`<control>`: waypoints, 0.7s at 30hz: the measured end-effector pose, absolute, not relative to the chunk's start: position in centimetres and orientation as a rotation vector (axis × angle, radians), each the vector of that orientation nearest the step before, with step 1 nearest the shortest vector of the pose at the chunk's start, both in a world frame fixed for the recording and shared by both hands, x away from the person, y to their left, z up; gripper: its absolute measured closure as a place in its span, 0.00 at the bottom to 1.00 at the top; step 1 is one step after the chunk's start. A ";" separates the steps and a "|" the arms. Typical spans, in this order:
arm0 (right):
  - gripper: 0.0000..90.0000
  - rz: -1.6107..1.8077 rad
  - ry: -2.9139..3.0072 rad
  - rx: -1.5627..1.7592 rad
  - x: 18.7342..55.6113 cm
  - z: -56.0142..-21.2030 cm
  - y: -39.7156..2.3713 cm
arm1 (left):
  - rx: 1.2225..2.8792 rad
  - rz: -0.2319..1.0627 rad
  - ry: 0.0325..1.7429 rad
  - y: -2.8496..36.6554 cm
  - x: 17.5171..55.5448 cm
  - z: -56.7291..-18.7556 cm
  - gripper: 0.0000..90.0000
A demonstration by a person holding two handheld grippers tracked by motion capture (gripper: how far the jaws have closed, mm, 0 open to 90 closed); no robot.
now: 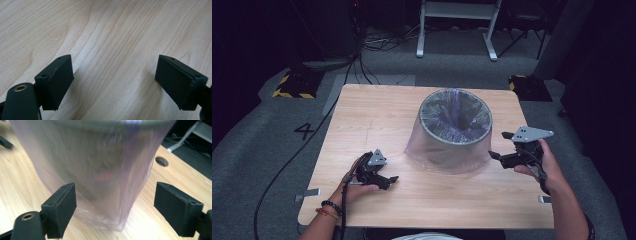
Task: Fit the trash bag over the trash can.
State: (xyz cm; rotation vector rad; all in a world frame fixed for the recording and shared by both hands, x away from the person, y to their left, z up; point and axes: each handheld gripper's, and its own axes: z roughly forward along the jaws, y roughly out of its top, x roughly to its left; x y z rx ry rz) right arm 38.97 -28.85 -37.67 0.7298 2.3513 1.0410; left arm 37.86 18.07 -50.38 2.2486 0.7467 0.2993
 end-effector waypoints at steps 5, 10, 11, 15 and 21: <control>0.20 0.980 2.386 0.736 39.1 -39.3 -28.7 | 2.249 0.300 0.746 18.1 37.9 -50.4 0.16; 0.20 0.950 2.408 0.759 39.3 -40.9 -28.8 | 2.249 0.300 0.747 18.1 37.9 -50.4 0.16; 0.20 0.938 2.416 0.757 39.3 -41.1 -28.8 | 2.249 0.299 0.747 18.1 37.9 -50.4 0.16; 0.20 0.910 2.435 0.767 39.3 -42.1 -28.9 | 2.249 0.299 0.747 18.1 37.9 -50.4 0.16; 0.20 0.868 2.464 0.782 39.2 -43.5 -29.1 | 2.248 0.300 0.746 18.1 37.9 -50.4 0.16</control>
